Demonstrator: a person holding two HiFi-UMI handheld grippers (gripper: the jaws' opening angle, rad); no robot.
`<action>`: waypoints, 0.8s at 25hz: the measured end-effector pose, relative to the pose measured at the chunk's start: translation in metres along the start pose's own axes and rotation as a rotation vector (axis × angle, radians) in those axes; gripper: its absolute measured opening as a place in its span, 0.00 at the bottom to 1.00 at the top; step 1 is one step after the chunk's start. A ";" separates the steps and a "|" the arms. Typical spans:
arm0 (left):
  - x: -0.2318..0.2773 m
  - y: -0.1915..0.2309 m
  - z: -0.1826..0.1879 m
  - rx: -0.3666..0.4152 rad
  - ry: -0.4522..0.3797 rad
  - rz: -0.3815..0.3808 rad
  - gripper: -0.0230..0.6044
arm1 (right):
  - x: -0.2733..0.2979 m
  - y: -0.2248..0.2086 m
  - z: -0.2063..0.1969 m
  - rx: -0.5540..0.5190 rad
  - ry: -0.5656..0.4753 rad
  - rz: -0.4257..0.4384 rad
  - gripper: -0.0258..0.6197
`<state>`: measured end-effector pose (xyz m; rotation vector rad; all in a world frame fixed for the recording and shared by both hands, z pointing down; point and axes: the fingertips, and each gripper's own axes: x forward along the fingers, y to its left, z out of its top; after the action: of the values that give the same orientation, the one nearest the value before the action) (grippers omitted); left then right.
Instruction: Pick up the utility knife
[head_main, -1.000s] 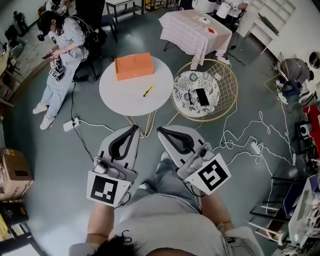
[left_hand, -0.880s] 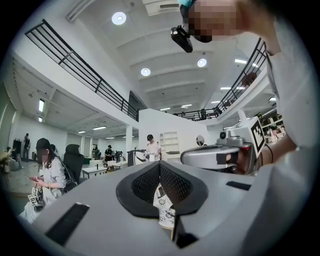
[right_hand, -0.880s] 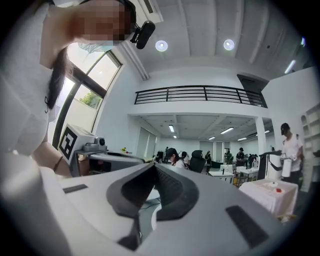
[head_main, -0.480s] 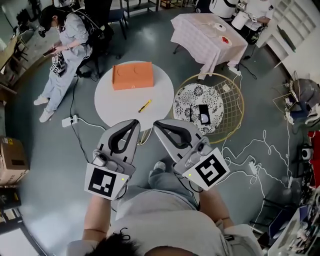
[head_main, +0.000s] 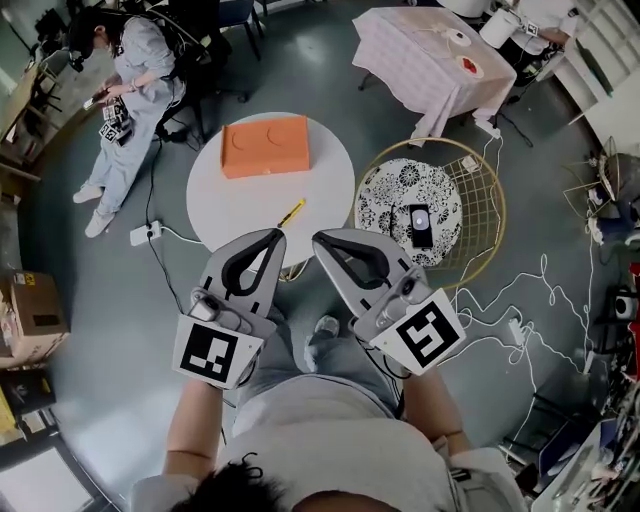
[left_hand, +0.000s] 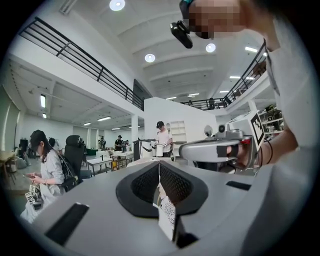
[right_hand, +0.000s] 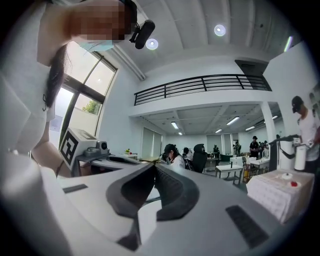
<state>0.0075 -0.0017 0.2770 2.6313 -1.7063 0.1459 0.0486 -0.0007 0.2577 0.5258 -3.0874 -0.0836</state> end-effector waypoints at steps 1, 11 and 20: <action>0.005 0.004 -0.003 -0.005 0.004 -0.015 0.05 | 0.003 -0.003 -0.002 0.001 0.004 -0.015 0.05; 0.059 0.051 -0.044 -0.020 0.110 -0.247 0.06 | 0.043 -0.047 -0.018 0.073 0.006 -0.254 0.05; 0.106 0.083 -0.136 -0.037 0.310 -0.438 0.18 | 0.086 -0.070 -0.037 0.107 0.047 -0.418 0.05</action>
<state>-0.0355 -0.1254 0.4171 2.7003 -1.0094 0.4791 -0.0085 -0.0971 0.2906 1.1497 -2.8943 0.0906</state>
